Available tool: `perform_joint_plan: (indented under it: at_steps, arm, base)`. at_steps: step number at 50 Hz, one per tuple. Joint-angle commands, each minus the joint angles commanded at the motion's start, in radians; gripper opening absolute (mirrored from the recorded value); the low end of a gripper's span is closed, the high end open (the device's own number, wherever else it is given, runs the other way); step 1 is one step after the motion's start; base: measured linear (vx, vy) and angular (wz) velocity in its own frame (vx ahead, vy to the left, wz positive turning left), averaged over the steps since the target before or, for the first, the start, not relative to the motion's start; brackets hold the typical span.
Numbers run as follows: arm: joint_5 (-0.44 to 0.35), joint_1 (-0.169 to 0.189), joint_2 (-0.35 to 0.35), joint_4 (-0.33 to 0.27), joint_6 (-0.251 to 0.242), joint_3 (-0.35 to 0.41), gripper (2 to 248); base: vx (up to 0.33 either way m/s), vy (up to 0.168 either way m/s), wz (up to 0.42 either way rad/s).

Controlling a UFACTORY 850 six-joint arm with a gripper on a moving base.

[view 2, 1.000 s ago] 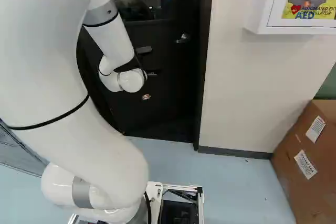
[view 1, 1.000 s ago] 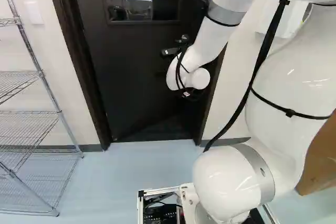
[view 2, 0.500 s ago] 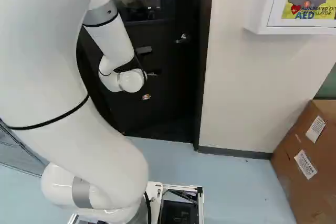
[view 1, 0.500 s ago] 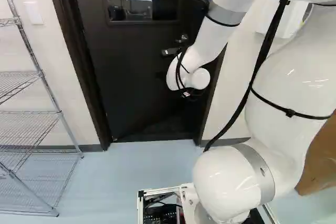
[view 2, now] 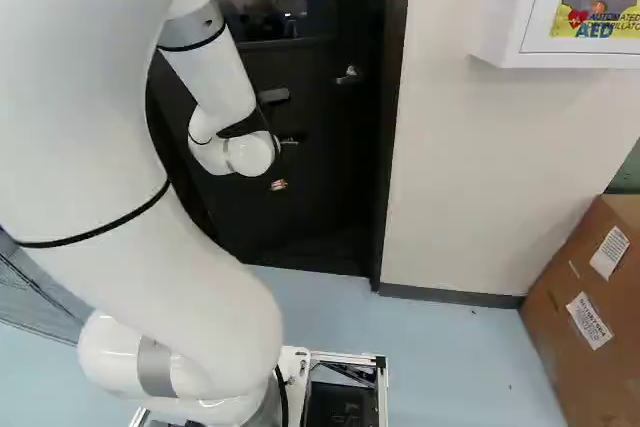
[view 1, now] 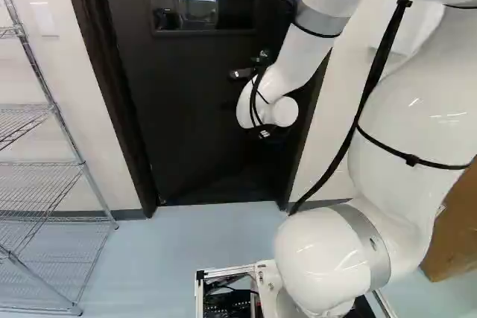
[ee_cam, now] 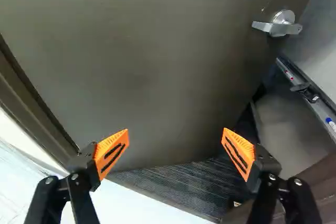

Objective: Open the door and move inside

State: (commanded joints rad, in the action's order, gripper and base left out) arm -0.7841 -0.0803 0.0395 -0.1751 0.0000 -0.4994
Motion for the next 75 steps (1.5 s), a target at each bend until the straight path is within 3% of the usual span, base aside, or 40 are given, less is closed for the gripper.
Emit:
perform_joint_plan:
  at_steps: [75]
  arm:
    - [0.0, 0.0, 0.0, 0.0, 0.0, 0.0, 247]
  base:
    - [0.111, 0.058, -0.015]
